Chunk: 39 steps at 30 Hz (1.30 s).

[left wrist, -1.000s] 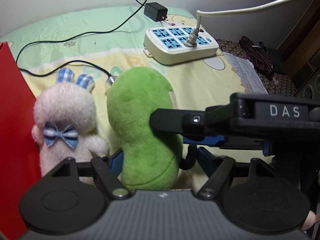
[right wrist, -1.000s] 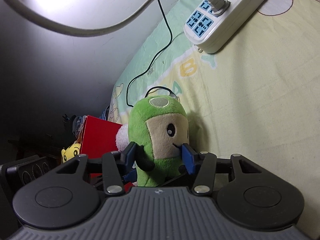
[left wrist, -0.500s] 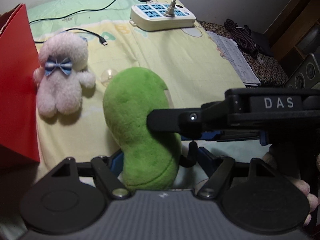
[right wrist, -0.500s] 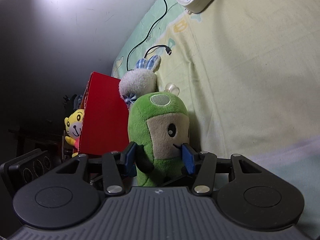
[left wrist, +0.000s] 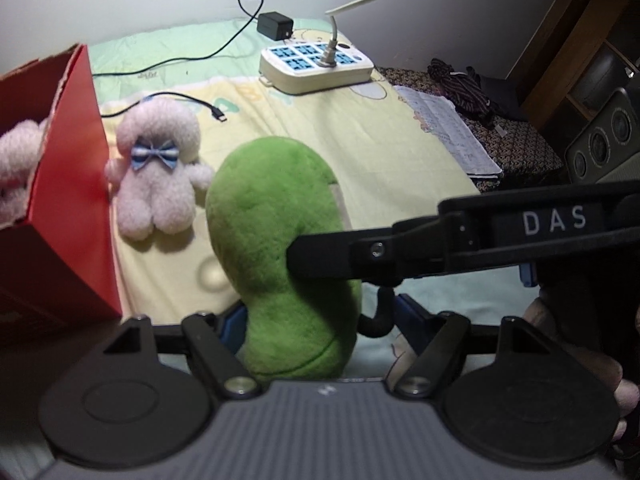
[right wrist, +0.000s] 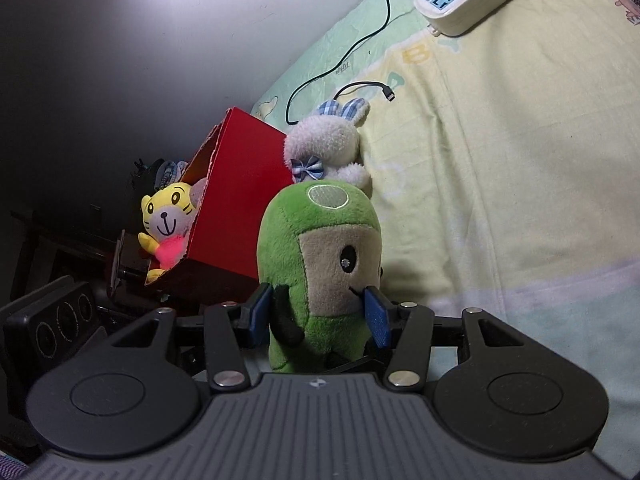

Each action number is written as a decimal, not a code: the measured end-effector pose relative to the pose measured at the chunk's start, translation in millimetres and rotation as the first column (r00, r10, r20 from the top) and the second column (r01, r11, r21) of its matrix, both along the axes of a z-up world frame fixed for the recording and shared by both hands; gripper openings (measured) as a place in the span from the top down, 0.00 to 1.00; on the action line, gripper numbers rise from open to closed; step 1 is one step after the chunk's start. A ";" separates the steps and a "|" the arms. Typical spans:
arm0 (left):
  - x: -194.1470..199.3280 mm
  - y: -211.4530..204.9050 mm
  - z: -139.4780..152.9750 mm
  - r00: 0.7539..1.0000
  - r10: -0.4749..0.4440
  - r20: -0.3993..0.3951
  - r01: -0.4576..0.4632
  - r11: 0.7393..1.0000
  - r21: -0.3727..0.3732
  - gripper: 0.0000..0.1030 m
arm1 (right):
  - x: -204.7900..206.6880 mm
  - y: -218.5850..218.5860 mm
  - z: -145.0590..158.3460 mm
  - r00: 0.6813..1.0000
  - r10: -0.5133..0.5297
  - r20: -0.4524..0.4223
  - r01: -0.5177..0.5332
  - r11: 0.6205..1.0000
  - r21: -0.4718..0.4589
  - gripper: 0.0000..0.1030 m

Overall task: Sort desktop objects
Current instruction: 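Lift the green bean plush with both tools, then carry the green bean plush with both tools over the red box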

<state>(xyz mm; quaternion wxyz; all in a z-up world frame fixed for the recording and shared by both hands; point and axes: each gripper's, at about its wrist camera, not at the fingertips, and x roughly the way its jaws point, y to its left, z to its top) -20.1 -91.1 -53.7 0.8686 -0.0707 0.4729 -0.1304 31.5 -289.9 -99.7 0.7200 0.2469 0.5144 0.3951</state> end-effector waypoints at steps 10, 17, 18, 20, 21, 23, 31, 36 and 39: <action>-17.4 48.9 37.9 0.994 -0.023 0.105 0.025 1.000 -0.018 0.26 | -32.4 39.7 34.6 0.992 -0.038 0.120 0.038 0.999 -0.003 0.46; -27.4 81.0 59.9 0.982 -0.017 0.187 0.023 0.999 -0.029 0.26 | -43.4 68.5 55.7 0.981 -0.069 0.180 0.068 0.998 0.014 0.46; -28.7 85.3 62.8 0.980 -0.016 0.198 0.022 0.999 -0.029 0.26 | -44.3 72.4 58.6 0.979 -0.071 0.189 0.069 0.997 0.016 0.46; -31.6 95.0 69.8 0.975 -0.010 0.223 0.017 0.999 -0.033 0.26 | -45.7 81.5 66.2 0.975 -0.071 0.212 0.068 0.997 0.021 0.46; -33.4 100.3 73.4 0.972 -0.005 0.236 0.014 0.999 -0.035 0.26 | -45.9 85.5 69.6 0.973 -0.070 0.221 0.066 0.998 0.024 0.46; -36.1 110.4 80.4 0.965 0.006 0.261 0.003 0.999 -0.035 0.26 | -46.1 96.1 77.8 0.967 -0.066 0.247 0.060 0.998 0.031 0.46; -39.6 157.8 95.0 0.946 0.081 0.315 -0.070 0.996 -0.046 0.24 | -38.2 146.2 97.0 0.948 -0.028 0.318 0.014 0.999 0.047 0.44; -38.4 188.2 93.8 0.941 0.123 0.316 -0.116 0.992 -0.041 0.24 | -30.0 178.5 95.5 0.947 0.007 0.321 -0.024 0.998 0.052 0.44; -37.7 203.6 91.0 0.940 0.146 0.309 -0.143 0.989 -0.034 0.24 | -26.4 196.7 91.7 0.947 0.032 0.319 -0.051 0.997 0.053 0.44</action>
